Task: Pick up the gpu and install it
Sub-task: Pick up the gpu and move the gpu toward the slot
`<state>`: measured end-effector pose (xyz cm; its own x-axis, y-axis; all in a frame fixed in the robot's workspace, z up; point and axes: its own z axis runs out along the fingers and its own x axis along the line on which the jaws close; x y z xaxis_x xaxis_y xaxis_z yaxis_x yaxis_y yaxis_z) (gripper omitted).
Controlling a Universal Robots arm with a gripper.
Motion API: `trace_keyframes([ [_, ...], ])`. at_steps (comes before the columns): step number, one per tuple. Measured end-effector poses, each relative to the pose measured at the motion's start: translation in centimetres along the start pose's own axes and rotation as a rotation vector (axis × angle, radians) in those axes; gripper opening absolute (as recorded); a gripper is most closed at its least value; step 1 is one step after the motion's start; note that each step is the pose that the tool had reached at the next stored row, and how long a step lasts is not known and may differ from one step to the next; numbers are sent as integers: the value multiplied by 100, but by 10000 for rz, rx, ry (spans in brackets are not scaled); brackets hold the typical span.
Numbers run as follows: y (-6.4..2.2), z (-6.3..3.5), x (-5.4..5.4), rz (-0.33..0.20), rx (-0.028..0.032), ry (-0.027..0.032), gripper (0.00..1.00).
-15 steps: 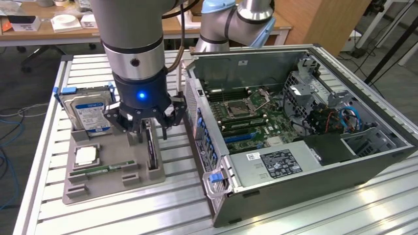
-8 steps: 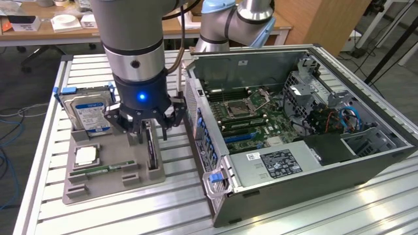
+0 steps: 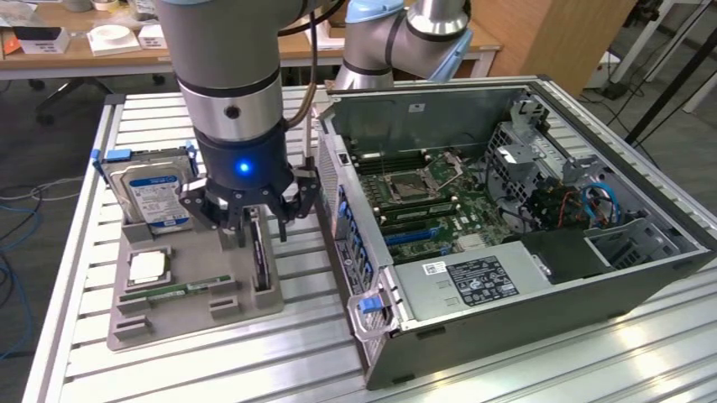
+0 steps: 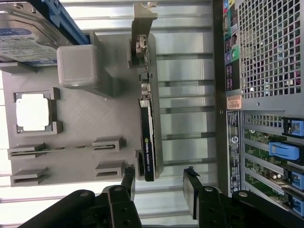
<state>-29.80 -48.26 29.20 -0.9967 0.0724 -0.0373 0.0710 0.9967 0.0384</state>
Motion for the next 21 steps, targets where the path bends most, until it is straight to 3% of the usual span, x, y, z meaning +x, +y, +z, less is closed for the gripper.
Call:
trace_keyframes([
  [12, -1, 22, 1, 0, -3, -3, 53],
  [18, -2, 73, 2, -1, 0, -1, 53],
  [21, 37, 112, 7, 6, 0, -1, 53],
])
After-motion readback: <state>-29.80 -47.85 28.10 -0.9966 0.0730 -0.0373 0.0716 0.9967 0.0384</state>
